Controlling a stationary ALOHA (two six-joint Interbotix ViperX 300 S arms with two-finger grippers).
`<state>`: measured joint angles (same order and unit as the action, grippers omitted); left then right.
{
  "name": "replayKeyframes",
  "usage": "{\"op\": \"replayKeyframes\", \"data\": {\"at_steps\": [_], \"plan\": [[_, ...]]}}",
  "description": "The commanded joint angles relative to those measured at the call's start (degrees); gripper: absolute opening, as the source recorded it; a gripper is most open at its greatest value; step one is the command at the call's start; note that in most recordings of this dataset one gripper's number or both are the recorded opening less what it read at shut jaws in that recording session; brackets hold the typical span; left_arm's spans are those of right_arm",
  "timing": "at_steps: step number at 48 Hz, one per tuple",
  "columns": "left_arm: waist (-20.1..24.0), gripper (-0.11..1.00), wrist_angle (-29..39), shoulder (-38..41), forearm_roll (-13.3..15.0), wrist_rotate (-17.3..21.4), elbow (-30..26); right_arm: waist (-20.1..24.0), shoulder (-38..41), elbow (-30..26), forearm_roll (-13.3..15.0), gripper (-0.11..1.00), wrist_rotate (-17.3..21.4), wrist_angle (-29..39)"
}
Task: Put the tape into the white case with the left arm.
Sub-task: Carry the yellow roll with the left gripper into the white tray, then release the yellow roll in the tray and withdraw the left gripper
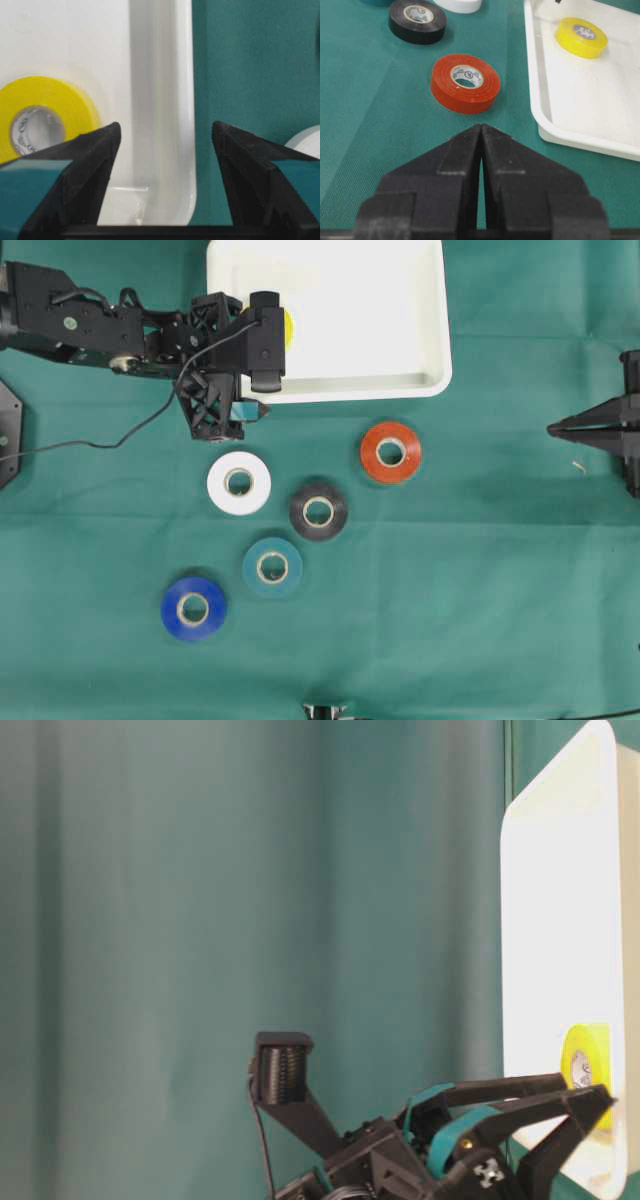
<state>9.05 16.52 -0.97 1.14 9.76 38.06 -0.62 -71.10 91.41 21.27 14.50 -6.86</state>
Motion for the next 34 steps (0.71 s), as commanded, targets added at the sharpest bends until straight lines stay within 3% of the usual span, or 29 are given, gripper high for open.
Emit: {"op": "replayKeyframes", "data": {"at_steps": [1,34], "plan": [[-0.26,0.72,-0.44,-2.2,0.18,-0.09,-0.62,-0.09,0.35,0.26,0.26,-0.09,0.09,-0.53],[-8.0,0.71,-0.09,-5.45,0.35,-0.35,-0.44,-0.09,0.35,0.18,0.26,-0.09,0.09,-0.53]]}}
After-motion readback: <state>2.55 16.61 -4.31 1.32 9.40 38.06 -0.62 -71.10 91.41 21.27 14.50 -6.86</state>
